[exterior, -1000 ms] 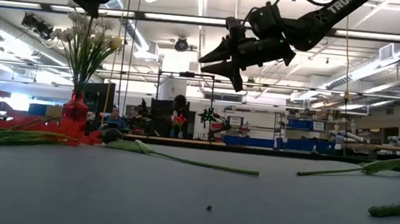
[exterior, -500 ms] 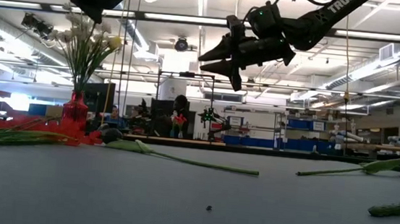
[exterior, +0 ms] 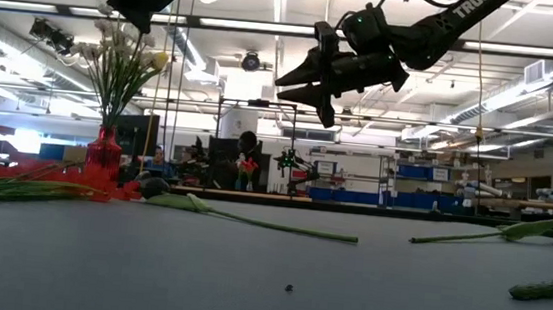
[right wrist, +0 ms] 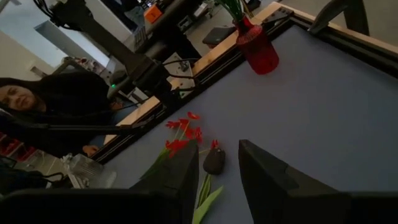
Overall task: Sort flowers into vase by color
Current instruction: Put the yellow tulip into the red vase
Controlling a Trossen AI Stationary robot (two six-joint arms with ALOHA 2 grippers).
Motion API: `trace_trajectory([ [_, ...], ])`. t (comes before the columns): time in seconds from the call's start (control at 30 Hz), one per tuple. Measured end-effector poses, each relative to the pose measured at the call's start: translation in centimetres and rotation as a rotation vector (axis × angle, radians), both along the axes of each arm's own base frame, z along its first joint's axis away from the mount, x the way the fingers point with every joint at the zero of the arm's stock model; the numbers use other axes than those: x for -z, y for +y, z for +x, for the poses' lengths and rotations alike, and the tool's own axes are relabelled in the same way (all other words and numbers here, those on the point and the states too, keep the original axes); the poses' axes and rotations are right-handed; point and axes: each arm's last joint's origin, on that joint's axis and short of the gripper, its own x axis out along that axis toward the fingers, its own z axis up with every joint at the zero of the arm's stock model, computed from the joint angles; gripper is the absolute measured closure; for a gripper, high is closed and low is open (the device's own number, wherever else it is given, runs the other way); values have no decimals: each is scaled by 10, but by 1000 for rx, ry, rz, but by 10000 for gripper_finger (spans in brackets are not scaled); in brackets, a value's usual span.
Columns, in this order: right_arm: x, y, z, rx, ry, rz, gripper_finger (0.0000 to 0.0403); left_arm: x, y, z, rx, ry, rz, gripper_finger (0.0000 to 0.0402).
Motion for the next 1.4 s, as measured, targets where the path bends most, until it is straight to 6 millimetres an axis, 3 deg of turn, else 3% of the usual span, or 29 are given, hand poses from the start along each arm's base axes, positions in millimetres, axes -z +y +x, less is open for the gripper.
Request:
trace_trajectory([
  [0.57,2,1,0,-27,11,4,280,12,-4,-7,-139,-88,-108,390],
  [0.97,3,11,4,-60,29,6,280,28,7,11,-210,-46,-158,390],
  [1.4,9,21,6,-90,87,2,280,26,12,11,-250,-56,-107,390],
])
